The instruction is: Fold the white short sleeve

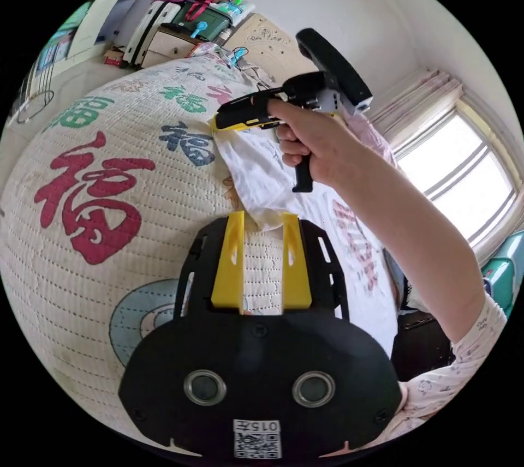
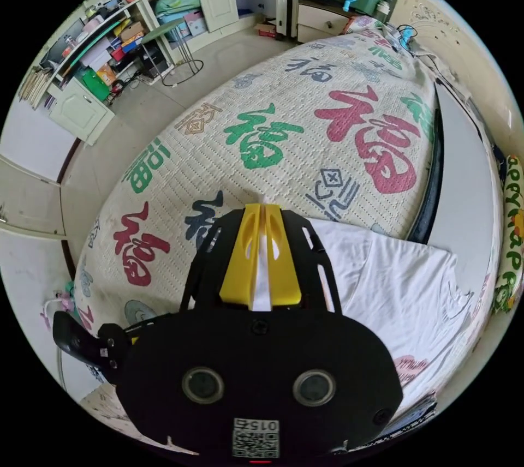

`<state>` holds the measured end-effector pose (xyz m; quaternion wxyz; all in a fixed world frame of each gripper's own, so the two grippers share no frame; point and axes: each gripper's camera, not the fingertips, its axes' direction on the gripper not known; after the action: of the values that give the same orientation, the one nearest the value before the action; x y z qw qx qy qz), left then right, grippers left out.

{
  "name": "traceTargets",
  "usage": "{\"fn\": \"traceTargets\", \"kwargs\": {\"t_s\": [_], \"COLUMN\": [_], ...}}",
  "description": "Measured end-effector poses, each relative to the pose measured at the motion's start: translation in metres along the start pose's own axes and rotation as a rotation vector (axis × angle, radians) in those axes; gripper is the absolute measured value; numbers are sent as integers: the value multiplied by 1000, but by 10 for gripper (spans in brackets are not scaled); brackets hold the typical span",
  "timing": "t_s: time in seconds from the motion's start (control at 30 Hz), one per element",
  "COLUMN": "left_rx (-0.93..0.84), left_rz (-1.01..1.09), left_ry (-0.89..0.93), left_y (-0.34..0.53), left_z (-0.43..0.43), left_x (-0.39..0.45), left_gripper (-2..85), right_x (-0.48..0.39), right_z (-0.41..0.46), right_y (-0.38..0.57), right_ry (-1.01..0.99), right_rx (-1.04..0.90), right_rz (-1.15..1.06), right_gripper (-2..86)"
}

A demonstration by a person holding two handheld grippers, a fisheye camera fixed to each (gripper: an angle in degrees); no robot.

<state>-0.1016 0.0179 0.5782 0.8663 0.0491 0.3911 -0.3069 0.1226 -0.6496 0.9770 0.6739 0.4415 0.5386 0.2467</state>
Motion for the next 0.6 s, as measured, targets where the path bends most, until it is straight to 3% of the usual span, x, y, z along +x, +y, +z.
{"fn": "traceTargets", "kwargs": {"t_s": [0.13, 0.33, 0.5, 0.6], "left_rx": [-65, 70, -248, -353], "left_rz": [103, 466, 863, 969], "left_ry": [-32, -166, -31, 63], "left_y": [-26, -80, -157, -161], "left_z": [15, -51, -9, 27], "left_x": [49, 202, 339, 374], "left_gripper": [4, -1, 7, 12], "right_x": [36, 126, 214, 263], "right_z": [-34, -109, -153, -165], "right_y": [45, 174, 309, 395], "right_ry": [-174, -247, -330, -333], "right_rx": [92, 293, 361, 440], "right_rz": [8, 27, -4, 110], "right_gripper": [-5, 0, 22, 50]}}
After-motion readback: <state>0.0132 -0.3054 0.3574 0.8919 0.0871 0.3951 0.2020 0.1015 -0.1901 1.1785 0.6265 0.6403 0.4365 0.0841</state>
